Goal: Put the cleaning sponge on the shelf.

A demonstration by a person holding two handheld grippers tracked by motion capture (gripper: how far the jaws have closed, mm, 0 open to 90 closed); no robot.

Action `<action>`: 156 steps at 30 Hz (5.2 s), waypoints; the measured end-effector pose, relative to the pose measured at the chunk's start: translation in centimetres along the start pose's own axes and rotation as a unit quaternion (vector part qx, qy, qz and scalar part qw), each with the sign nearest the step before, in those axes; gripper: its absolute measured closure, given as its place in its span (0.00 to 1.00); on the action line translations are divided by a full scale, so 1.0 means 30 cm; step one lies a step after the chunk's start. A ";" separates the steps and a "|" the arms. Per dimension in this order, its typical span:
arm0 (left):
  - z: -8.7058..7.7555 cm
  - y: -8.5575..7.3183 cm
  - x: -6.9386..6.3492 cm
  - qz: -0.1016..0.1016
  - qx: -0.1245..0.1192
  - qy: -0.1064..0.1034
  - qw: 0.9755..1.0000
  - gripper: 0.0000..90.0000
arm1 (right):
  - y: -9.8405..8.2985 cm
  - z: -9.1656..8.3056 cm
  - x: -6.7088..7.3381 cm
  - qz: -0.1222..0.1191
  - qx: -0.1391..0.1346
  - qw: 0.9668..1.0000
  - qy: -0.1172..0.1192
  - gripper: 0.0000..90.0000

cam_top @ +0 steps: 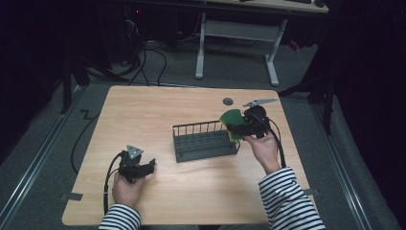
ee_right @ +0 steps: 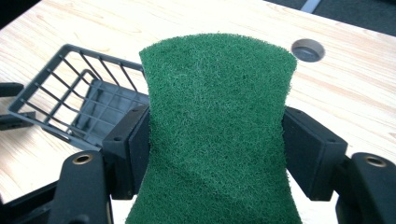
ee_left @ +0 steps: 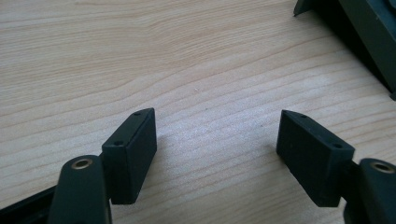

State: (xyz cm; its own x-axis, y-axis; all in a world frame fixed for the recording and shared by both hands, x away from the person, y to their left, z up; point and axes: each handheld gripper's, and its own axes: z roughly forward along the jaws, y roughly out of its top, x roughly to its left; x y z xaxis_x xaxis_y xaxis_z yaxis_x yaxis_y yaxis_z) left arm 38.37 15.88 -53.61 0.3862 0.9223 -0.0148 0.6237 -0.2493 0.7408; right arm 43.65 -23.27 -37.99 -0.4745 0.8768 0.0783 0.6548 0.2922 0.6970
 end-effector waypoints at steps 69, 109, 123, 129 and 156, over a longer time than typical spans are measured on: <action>0.000 -0.001 -0.005 0.006 0.000 -0.005 1.000 0.32 | -0.018 0.214 0.056 -0.034 0.066 0.997 -0.034 0.34; 0.000 0.000 -0.005 0.006 0.000 -0.005 1.000 0.32 | -0.061 0.066 -0.008 -0.003 0.015 1.000 -0.018 0.26; 0.000 0.000 -0.005 0.006 0.000 -0.005 1.000 0.32 | -0.118 -0.042 -0.068 0.012 0.000 1.000 -0.028 0.31; 0.000 0.000 -0.004 0.006 -0.001 -0.005 1.000 0.32 | -0.136 -0.094 -0.084 0.010 -0.010 0.999 -0.037 0.32; 0.001 0.000 -0.004 0.005 -0.001 -0.005 1.000 0.32 | -0.292 -0.198 -0.177 0.054 -0.040 0.996 -0.064 0.37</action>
State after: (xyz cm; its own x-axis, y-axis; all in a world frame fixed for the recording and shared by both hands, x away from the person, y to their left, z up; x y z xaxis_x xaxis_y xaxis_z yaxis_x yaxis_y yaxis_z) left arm 38.33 15.77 -53.62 0.3991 0.9168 -0.0146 0.6188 -0.2575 0.7422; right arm 36.94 -32.76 -40.27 -0.3223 0.9442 0.0674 0.6465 0.1676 0.7442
